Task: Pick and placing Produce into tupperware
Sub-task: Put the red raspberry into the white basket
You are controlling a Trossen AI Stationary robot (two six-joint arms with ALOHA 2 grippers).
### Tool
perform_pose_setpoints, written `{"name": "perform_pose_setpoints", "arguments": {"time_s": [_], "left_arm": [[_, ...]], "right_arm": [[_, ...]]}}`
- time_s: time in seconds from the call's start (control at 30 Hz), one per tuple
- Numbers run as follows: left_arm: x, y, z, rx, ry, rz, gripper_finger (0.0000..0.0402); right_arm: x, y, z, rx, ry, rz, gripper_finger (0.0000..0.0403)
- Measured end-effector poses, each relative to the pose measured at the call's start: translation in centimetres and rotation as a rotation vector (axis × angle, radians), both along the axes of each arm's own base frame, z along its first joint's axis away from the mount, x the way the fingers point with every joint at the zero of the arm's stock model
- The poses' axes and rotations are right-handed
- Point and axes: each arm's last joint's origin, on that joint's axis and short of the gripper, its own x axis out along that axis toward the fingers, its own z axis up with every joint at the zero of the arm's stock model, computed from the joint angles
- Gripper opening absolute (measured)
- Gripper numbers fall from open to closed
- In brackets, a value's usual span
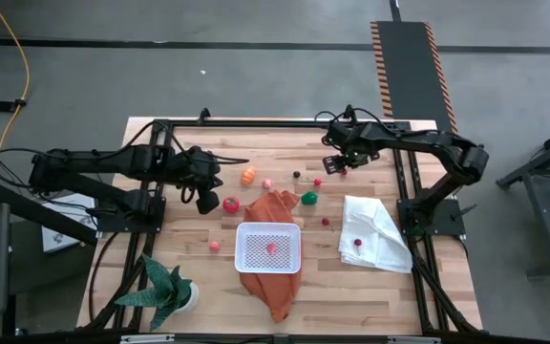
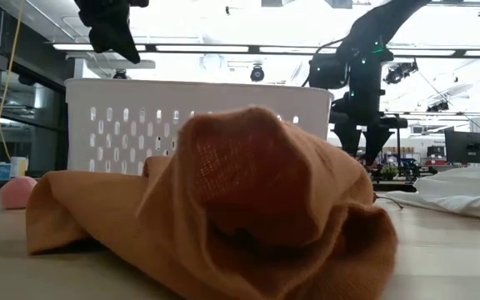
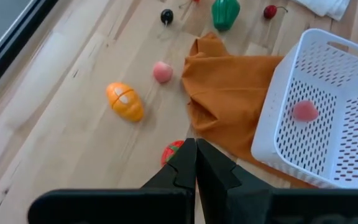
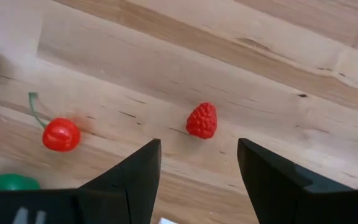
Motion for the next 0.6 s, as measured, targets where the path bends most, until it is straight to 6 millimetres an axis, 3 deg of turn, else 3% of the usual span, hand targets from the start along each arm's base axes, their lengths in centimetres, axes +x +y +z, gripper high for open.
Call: {"name": "perform_pose_setpoints", "arguments": {"time_s": [0.6], "left_arm": [[-0.1, -0.1, -0.1, -0.017, 0.019, -0.012, 0.0001]], "right_arm": [[-1.2, -2.4, -1.4, 0.096, -0.038, -0.113, 0.0204]]}}
